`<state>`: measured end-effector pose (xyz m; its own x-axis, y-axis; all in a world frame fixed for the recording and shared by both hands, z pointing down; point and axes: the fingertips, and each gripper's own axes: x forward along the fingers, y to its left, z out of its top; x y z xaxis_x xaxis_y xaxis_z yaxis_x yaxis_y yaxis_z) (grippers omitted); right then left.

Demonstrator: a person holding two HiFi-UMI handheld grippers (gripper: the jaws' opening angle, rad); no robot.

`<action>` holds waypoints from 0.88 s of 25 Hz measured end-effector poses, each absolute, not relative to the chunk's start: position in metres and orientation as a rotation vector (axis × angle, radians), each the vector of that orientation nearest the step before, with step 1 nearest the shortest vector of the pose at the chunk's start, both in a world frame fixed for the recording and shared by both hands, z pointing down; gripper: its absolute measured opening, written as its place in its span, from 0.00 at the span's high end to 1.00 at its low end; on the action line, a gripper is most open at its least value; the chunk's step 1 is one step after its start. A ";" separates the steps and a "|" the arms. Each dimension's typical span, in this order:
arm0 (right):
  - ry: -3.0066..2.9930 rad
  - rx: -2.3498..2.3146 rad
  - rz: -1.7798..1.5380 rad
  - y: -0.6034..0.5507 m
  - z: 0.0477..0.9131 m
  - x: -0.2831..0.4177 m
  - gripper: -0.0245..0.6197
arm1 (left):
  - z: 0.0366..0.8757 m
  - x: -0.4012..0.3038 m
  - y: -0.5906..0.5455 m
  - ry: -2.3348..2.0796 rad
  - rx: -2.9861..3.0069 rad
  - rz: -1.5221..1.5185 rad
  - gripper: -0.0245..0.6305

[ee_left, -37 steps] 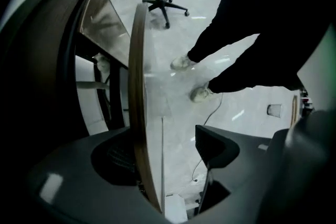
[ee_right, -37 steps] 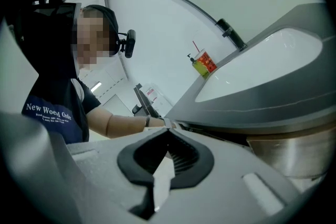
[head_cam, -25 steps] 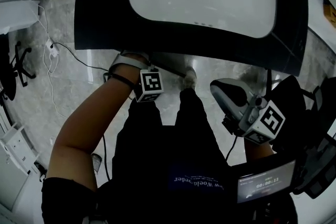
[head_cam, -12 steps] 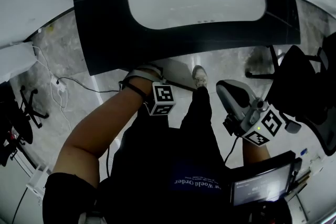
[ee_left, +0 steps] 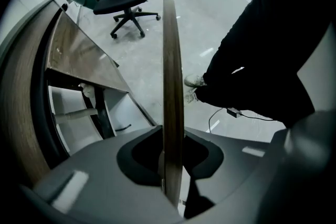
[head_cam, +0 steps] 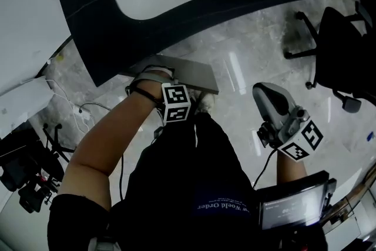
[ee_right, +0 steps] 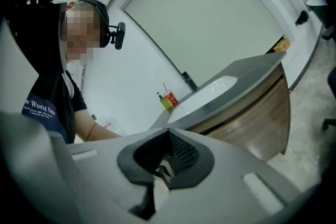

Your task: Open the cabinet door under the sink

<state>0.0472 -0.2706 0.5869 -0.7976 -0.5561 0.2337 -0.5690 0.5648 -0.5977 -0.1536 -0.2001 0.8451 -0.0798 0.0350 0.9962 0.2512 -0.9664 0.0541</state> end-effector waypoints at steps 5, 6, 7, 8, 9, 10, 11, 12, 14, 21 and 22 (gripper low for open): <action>-2.750 1.017 1.122 -0.222 0.597 0.078 0.96 | 0.848 -0.161 -0.165 -0.432 -1.930 -2.199 0.86; -2.751 1.026 1.129 -0.215 0.598 0.082 0.96 | 0.848 -0.161 -0.162 -0.434 -1.921 -2.202 0.86; -2.754 1.038 1.129 -0.209 0.598 0.086 0.96 | 0.848 -0.160 -0.163 -0.426 -1.911 -2.202 0.86; -2.761 1.050 1.126 -0.205 0.598 0.088 0.96 | 0.849 -0.159 -0.165 -0.418 -1.895 -2.201 0.86; -2.770 1.058 1.122 -0.199 0.598 0.087 0.96 | 0.849 -0.159 -0.165 -0.422 -1.873 -2.199 0.86; -2.781 1.059 1.120 -0.193 0.597 0.084 0.96 | 0.849 -0.162 -0.161 -0.438 -1.847 -2.201 0.86; -2.790 1.056 1.119 -0.185 0.596 0.081 0.96 | 0.850 -0.166 -0.155 -0.462 -1.819 -2.205 0.86; -2.797 1.055 1.121 -0.179 0.595 0.077 0.96 | 0.850 -0.171 -0.148 -0.482 -1.798 -2.209 0.86; -2.801 1.077 1.127 -0.170 0.594 0.076 0.96 | 0.851 -0.177 -0.139 -0.504 -1.783 -2.211 0.85; -2.779 1.223 1.110 -0.134 0.587 0.052 0.96 | 0.851 -0.201 -0.104 -0.627 -1.756 -2.121 0.83; -2.774 1.247 1.109 -0.129 0.586 0.047 0.96 | 0.851 -0.204 -0.100 -0.635 -1.760 -2.104 0.82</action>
<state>0.0465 -0.1290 0.5862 -0.6993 -0.6915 0.1812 -0.6259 0.4699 -0.6225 -0.2042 -0.1005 0.8512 -0.1862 0.0353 0.9819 0.5137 -0.8483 0.1280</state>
